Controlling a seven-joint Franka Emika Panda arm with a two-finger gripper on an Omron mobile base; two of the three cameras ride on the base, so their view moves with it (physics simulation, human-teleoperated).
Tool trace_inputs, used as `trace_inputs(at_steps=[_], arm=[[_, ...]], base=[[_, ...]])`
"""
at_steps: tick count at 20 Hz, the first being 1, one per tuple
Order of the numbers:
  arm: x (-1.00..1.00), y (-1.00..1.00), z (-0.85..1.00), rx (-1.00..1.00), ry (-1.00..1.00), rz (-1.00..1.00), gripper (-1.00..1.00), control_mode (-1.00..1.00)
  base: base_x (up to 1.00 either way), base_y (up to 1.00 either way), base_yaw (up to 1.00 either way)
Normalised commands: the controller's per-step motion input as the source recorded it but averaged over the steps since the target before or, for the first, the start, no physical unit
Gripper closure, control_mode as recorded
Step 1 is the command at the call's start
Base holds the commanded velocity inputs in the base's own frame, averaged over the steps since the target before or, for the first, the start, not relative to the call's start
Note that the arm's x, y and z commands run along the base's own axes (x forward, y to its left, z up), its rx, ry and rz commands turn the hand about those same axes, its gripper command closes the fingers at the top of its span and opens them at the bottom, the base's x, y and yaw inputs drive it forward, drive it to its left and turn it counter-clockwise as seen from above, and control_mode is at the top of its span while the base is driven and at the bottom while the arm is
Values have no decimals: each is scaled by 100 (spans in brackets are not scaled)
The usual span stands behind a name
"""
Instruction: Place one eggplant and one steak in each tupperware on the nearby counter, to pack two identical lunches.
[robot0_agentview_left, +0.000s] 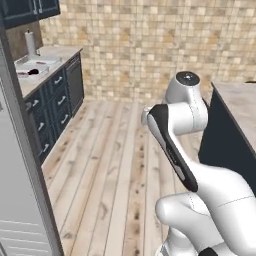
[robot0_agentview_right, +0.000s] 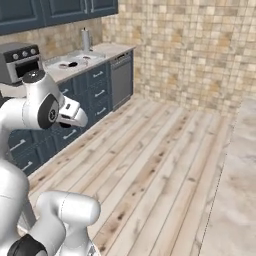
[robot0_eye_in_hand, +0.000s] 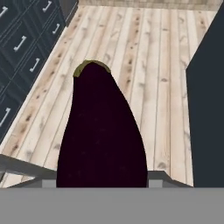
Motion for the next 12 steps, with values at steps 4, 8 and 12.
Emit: trace_inputs(at_steps=[4,8,12], arm=[[0,0,0,0,0,0,100,100],[0,0,0,0,0,0,100,100],[0,0,0,0,0,0,100,100]], base=[[100,0,-4],[100,0,4],[100,0,15]])
